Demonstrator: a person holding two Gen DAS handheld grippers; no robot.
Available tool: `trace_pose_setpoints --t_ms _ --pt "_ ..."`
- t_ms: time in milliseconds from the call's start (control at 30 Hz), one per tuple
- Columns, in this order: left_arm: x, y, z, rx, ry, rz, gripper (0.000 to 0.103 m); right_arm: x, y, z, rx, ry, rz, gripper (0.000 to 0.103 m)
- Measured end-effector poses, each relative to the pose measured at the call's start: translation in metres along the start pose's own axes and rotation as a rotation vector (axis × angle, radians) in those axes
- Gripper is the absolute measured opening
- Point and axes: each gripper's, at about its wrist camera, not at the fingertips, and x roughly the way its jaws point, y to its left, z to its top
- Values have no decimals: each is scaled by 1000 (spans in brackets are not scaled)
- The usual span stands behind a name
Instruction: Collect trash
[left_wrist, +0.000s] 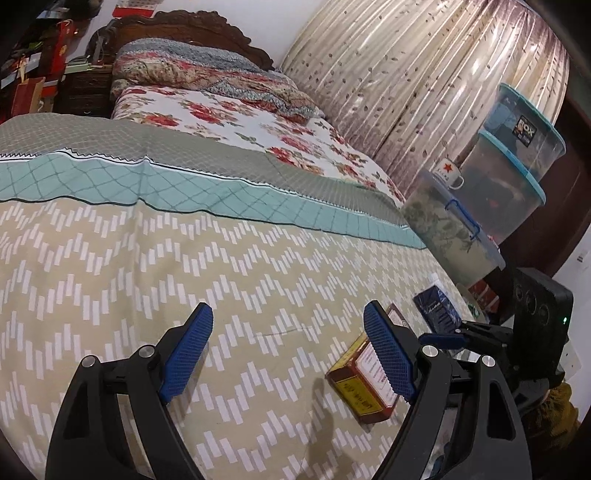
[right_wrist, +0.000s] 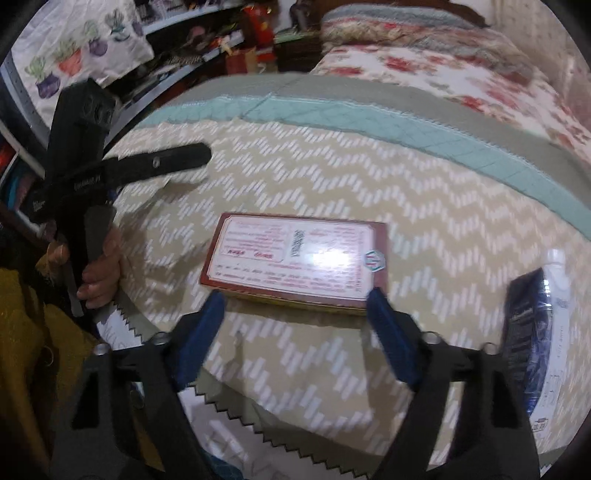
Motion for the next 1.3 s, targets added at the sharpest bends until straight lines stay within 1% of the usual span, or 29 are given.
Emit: trace_pose_setpoints --t_ms 33,67,100,300,400,500,533,600,700,767,833,867,933,967,1033,1100,1200,1267,1300 --pt "1 -1 0 7 6 0 80 -1 -3 0 8 -6 -5 67" --pt "2 -3 -1 17 12 6 80 -2 -5 1 14 -9 -6 62" --pt "2 -5 -2 24 13 12 80 -2 -7 2 21 -13 -3 60" --pt "5 -10 -4 45 26 41 80 -10 -15 -2 30 -55 -15 60" --pt "8 -16 -5 58 34 55 80 -23 -18 -10 38 -82 -16 60" --pt "9 -21 -6 87 38 60 80 -27 -20 -19 49 -78 -15 60" --pt "10 -23 -6 97 41 60 80 -25 -21 -24 55 -64 -19 60" --pt "12 -29 -8 124 50 52 80 -22 -24 -29 64 -49 -24 60" --pt "15 -35 -10 158 71 21 80 -12 -29 -32 84 -24 -37 60" --pt "21 -40 -12 184 110 -4 80 -3 -30 -26 86 -11 -64 60" --pt "27 -42 -13 198 150 -19 81 5 -30 -17 80 -18 -66 60" --pt "32 -44 -14 204 176 -29 84 9 -30 -14 74 -22 -71 60" --pt "37 -47 -16 217 206 -41 84 18 -29 -2 63 -36 -84 60" --pt "38 -48 -17 222 210 -40 85 21 -28 2 65 -47 -83 60" --pt "37 -47 -17 214 196 -33 85 24 -27 10 80 -79 -77 60" --pt "36 -42 -16 182 186 -35 86 20 -25 11 86 -105 -81 60" --pt "30 -24 -11 86 162 -51 87 6 -25 6 111 -128 -109 61" --pt "26 -10 -8 14 150 -79 87 -15 -31 -7 155 -166 -144 61" --pt "24 -7 -6 -2 147 -88 87 -23 -33 -11 172 -181 -155 62"
